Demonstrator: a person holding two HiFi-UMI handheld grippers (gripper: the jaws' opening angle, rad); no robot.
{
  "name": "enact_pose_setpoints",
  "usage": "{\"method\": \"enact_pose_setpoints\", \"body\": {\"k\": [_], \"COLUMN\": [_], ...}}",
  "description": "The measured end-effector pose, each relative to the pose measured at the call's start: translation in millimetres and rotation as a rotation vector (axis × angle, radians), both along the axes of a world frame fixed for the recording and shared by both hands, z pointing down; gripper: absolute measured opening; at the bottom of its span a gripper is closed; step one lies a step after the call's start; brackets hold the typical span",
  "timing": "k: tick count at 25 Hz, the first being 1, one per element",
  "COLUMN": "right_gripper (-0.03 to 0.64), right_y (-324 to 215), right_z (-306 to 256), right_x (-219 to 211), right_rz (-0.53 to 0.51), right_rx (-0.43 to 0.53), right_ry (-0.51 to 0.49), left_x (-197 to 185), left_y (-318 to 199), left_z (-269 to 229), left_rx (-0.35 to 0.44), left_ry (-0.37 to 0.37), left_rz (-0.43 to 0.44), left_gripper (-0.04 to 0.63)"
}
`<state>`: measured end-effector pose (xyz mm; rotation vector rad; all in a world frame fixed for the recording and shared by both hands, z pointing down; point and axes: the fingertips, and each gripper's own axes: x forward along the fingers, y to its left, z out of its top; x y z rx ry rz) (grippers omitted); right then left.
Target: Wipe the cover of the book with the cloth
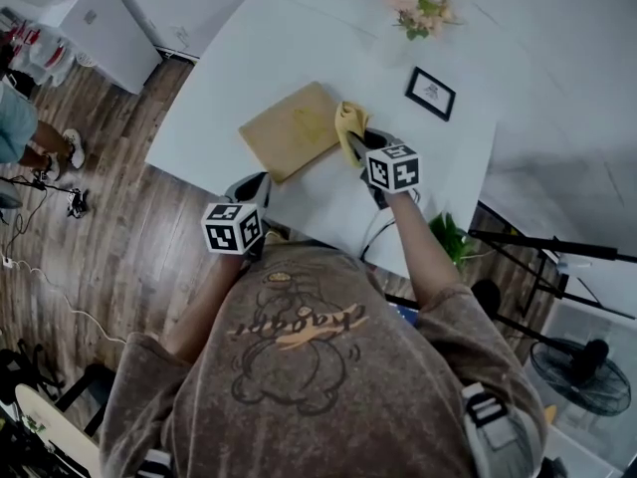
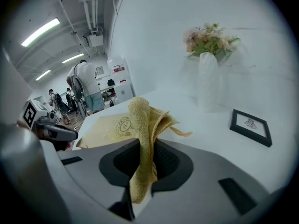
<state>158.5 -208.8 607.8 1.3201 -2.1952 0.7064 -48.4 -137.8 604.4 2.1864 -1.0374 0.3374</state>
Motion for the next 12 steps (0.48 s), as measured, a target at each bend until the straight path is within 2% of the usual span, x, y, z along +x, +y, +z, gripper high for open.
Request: {"method": "enact_pose_setpoints", "body": {"k": [3,8,12], "right_gripper": [0.064,0.063,0.061], "right_y": [0.9,-10.7,-32.1], "right_z": [2.6,-11.8,-40.2], "right_x": [11.2,31.4,5.9], "right_rz": [0.023,0.065,0.044], "right_rx": [-0.025,-0.065,-0.024], "right_ry": [0.01,0.1,0.035], "left_x": [-1.7,-4.3,-7.2], "left_y": [0.6,-0.4,-1.8], "left_z": [-0.6,-2.8,-5.9], "left_rx": [0.001,0.005,0.012], "left_ry": [-0.003,-0.003,-0.004], "left_rz": [-0.002,-0.007,-0.014], "left_gripper": [0.003,0.003,0.003]}}
